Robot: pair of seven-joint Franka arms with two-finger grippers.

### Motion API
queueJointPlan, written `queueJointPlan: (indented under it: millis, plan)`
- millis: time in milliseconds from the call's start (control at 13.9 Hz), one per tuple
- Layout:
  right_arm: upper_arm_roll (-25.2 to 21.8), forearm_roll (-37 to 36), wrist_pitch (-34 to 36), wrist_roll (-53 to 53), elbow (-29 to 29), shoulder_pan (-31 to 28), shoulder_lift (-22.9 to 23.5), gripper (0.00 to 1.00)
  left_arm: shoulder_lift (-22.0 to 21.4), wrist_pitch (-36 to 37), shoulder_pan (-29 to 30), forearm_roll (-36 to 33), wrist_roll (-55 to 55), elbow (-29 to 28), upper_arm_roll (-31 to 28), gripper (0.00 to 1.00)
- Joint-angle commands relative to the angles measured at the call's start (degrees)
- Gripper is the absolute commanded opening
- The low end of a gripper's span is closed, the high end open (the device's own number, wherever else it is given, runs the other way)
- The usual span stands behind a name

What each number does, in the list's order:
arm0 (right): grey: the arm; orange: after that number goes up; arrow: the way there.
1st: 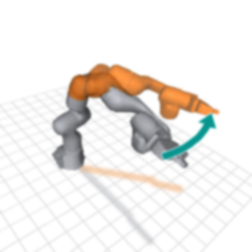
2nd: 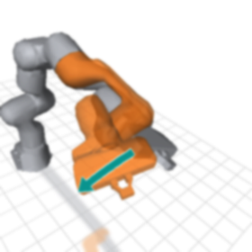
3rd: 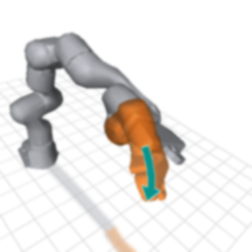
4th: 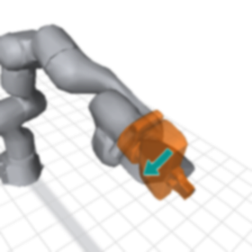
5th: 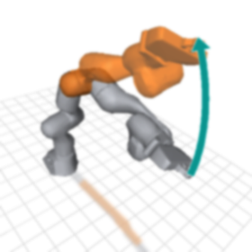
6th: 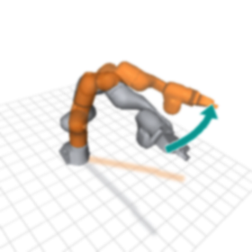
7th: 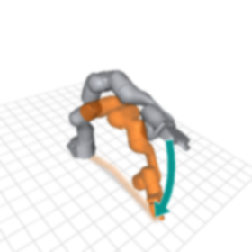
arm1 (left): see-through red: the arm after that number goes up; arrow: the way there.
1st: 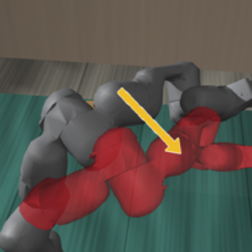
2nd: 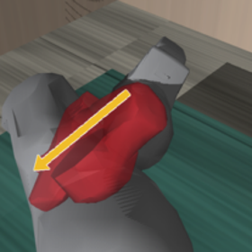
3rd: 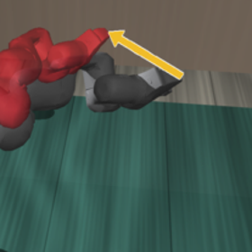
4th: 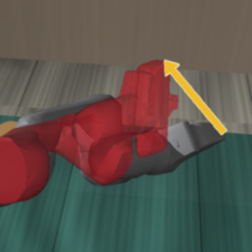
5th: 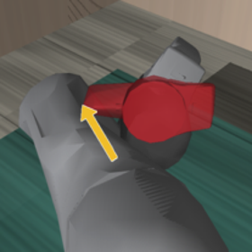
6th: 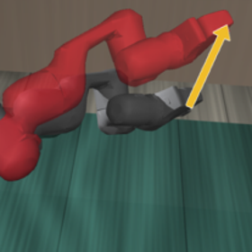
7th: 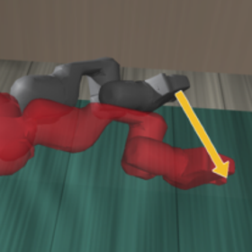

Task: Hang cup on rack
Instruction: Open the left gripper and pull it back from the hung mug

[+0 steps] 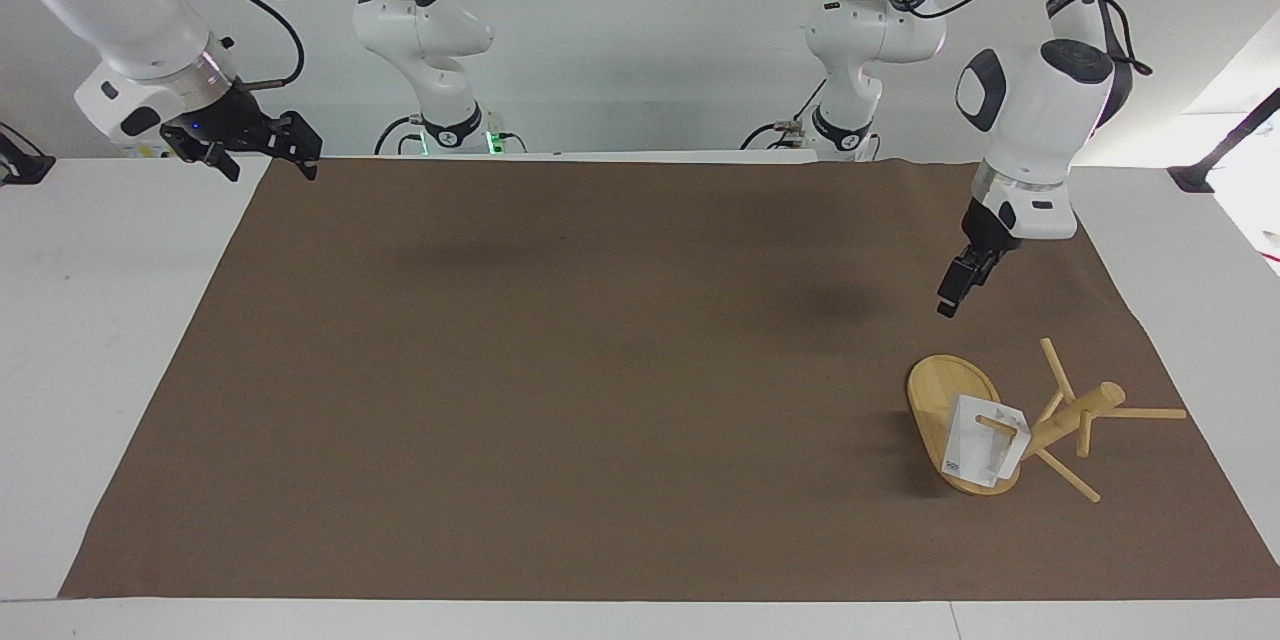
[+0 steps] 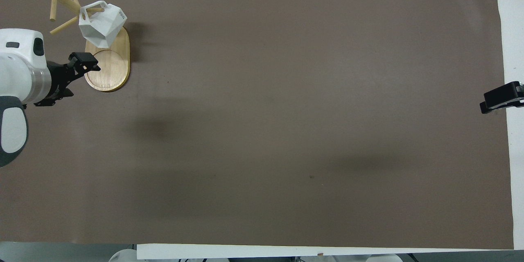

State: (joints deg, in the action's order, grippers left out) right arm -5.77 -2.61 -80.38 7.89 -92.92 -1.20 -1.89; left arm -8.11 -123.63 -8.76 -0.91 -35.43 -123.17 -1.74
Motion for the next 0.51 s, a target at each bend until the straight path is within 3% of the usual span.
queueJointPlan:
  millis: [0,289,433]
  plan:
    - [0.6,-0.3,-0.2,-0.9,-1.0,-0.6,-0.8,1.00,-0.7,13.3,2.2,-0.5,14.8,5.9,0.2,1.00]
    - [0.6,-0.3,-0.2,-0.9,-1.0,-0.6,-0.8,1.00,0.6,27.6,3.8,-0.1,31.3,16.1,0.2,1.00]
    - [0.6,-0.3,-0.2,-0.9,-1.0,-0.6,-0.8,1.00,3.0,33.6,3.8,0.4,33.7,22.2,0.2,1.00]
